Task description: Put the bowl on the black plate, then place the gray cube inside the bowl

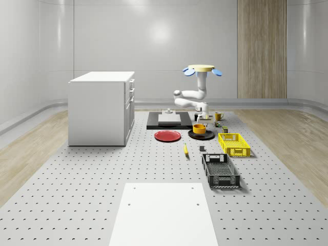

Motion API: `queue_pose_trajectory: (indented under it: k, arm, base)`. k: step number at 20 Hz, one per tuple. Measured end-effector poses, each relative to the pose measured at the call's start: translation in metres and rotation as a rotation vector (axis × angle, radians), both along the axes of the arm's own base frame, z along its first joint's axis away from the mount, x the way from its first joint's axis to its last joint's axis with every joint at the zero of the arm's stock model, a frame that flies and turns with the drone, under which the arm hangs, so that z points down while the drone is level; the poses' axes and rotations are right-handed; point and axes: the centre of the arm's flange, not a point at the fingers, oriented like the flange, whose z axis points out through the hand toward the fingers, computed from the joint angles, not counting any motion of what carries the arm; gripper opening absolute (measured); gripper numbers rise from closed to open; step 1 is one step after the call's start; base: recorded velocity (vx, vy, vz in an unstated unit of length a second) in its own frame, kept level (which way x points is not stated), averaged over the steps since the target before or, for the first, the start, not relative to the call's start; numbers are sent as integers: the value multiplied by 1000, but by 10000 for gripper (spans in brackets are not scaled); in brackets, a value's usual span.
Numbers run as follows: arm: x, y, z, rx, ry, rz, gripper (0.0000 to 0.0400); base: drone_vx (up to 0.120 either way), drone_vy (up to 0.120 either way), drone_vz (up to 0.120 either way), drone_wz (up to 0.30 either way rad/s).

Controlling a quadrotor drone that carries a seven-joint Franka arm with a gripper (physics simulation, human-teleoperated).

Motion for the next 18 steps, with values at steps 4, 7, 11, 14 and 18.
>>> queue_pose_trajectory:
  k: [4,7,11,14,18]
  arm:
    - [0,0,4,0,0,0,100]
    - [0,0,14,0,0,0,100]
    - [0,0,25,0,0,0,185]
    - [0,0,24,0,0,0,298]
    - [0,0,22,0,0,0,363]
  base:
    - [0,10,0,0]
    - [0,0,0,0]
    - [0,0,0,0]
    - [0,0,80,0]
    - [70,-60,80,0]
